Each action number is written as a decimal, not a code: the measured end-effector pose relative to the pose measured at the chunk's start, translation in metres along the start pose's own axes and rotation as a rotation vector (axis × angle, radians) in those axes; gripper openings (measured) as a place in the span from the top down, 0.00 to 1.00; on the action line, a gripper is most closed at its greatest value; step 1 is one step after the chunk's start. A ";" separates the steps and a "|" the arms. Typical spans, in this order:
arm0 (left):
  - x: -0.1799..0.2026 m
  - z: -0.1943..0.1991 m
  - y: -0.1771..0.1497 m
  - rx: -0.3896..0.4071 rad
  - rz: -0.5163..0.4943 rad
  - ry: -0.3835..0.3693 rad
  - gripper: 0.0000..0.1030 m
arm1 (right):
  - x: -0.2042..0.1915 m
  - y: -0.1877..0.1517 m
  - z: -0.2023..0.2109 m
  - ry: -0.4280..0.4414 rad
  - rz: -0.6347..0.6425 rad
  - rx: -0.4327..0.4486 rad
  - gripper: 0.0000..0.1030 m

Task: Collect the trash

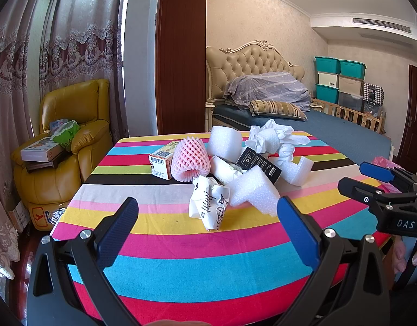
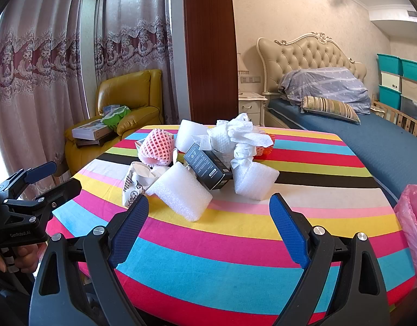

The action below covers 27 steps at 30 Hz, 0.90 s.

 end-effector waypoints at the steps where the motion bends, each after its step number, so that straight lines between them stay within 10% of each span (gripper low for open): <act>1: 0.001 0.000 0.000 0.001 0.000 0.000 0.04 | 0.000 0.000 0.000 0.000 0.000 0.000 0.18; 27: 0.001 0.001 0.000 0.000 0.001 -0.007 0.04 | 0.000 0.001 0.001 0.008 -0.004 -0.001 0.18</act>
Point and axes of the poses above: each gripper's, at about its wrist camera, not at the fingertips, and z roughly against the way its jaws point, x to its right, y to its top, the point moved 3 cm from there along -z, roughly the way its jaws point, and after that the axes turned 11 degrees about -x, right-handed, at the moved point
